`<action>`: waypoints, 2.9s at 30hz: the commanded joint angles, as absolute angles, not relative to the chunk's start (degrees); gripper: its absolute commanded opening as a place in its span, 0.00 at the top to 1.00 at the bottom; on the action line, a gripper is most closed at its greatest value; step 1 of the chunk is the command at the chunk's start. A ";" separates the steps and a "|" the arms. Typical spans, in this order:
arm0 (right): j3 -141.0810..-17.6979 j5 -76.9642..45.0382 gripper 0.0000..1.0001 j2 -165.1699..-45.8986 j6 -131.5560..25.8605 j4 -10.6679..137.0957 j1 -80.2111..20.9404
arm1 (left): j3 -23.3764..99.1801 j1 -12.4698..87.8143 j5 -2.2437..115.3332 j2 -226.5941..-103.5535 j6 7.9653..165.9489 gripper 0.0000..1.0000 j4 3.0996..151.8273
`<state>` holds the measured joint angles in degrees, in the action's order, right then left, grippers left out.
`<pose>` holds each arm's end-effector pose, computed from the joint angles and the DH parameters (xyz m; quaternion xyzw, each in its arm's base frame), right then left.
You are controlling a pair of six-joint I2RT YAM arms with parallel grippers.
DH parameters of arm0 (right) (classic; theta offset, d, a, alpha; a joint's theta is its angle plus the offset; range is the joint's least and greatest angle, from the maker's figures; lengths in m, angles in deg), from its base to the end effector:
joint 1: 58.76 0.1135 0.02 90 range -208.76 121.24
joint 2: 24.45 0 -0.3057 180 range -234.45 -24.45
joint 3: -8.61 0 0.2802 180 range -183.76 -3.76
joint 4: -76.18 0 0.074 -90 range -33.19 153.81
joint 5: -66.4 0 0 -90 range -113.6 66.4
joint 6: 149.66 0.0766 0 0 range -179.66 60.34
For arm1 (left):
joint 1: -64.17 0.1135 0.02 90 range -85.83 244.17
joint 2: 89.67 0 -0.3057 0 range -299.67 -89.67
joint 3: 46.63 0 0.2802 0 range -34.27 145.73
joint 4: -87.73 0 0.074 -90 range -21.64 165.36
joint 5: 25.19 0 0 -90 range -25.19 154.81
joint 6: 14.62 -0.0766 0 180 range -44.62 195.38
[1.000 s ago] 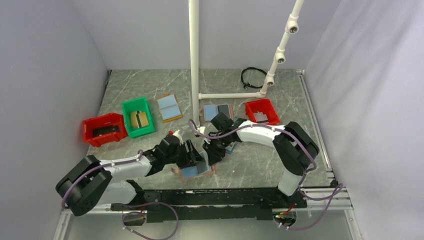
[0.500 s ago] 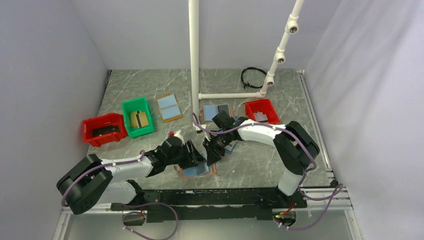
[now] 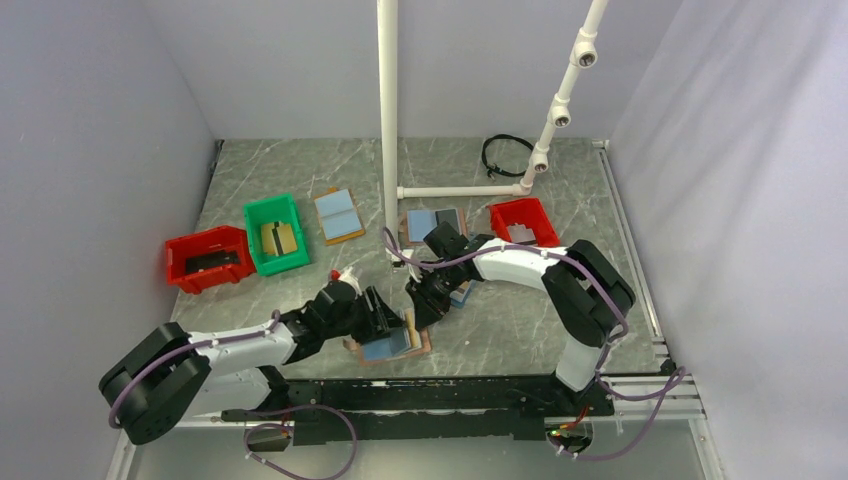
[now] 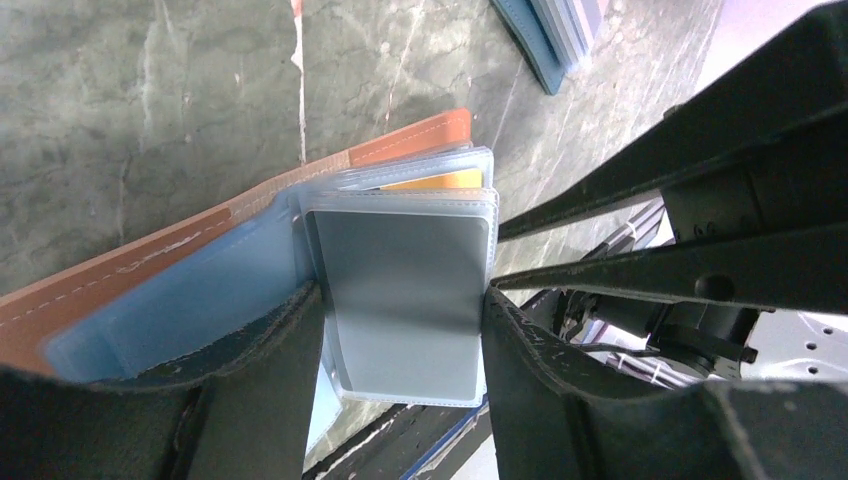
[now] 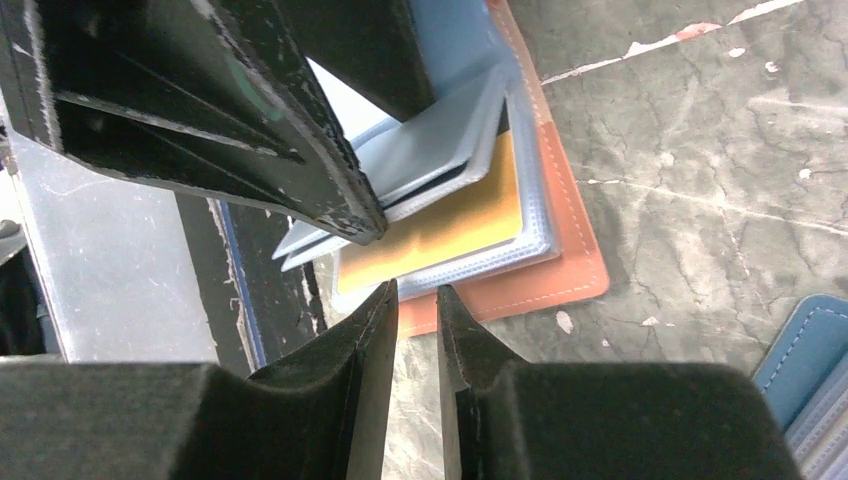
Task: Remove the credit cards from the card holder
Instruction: Remove the credit card from the card holder.
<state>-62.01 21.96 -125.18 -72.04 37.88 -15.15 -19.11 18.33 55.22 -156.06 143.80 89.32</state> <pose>0.2275 0.2922 0.1546 -0.4892 0.7657 0.4128 0.0639 0.1544 -0.1773 0.1272 -0.1384 0.8829 -0.4123 0.1772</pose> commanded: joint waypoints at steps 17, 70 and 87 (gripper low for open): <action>-63.83 32.23 0.68 -119.48 -74.70 38.99 -17.46 | -24.21 17.85 54.86 -154.89 144.58 0.56 104.11; -61.88 30.70 0.54 -127.94 -62.07 47.58 -17.53 | -23.14 19.17 48.78 -160.27 142.34 0.28 112.53; -61.77 31.91 0.49 -127.86 -64.40 47.34 -15.14 | -22.85 19.15 53.74 -155.13 145.82 0.23 107.69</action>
